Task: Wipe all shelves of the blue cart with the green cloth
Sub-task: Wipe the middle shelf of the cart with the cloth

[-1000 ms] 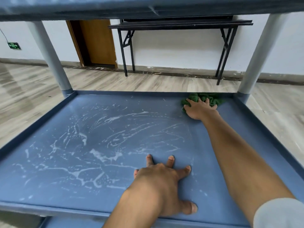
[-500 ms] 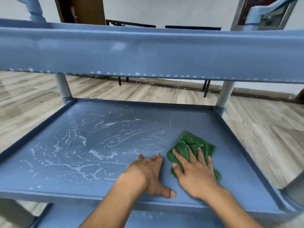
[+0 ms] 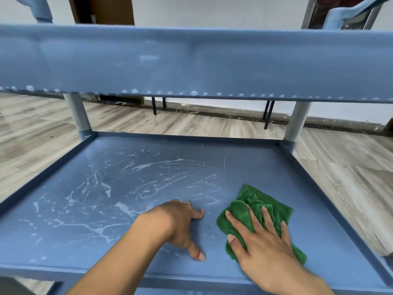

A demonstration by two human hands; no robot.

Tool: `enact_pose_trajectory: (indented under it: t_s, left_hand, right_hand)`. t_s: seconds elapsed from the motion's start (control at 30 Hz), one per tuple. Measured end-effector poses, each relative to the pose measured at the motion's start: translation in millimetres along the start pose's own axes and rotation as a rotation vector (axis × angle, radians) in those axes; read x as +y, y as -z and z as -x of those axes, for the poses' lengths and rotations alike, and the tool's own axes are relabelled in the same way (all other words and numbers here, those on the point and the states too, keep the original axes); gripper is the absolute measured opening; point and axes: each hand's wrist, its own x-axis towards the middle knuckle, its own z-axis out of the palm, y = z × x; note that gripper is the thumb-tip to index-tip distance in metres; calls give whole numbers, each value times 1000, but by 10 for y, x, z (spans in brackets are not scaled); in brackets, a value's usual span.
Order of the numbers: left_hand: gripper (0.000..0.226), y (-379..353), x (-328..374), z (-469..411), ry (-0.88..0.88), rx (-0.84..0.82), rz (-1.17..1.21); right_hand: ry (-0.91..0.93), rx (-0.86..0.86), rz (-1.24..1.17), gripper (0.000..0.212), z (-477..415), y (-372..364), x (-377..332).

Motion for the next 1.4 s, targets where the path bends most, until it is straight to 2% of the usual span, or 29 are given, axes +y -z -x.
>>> enact_pose_trajectory:
  t_s: [0.2,0.27,0.33,0.4,0.63,0.73,0.83,0.9,1.07,1.4]
  left_hand:
    - [103,-10,-15,-31,-30,-20,-10]
    - [87,74,6,-73,-24,-61,-2]
    - [62,145,25,-144,20,-112,23]
    - [52,173,62,-166,7,-137,31]
    - [54,175,37,-131,-4,-169,-18]
    - [65,156,20,-96,16,-142,47]
    - [91,67,-3,2,-54,-50,11]
    - [100,12,-17,25,-52,-10,11]
    - [105,-55,-27,-5,-4,-4,50]
    - [108,-74,-49,-24,32,-37,45]
  right_hand:
    - [-17,23,-30,58,-1130,136,-7]
    - [-38,27,-31,59,-1605,200,-10]
    - [-53,18,-39,60,-2078,289,-31]
    - [-75,21,-33,60,-2440,376,-26]
    - [-102,28,-58,59,-3073,598,-85]
    - [-101,43,-56,60,-3121,598,-80]
    - [-95,52,-47,61,-3074,558,-68]
    - [-81,48,-32,61,-2962,536,-44]
    - [-41,33,-31,62,-2323,423,-78]
    - [40,70,-24,62,-66,-68,-295]
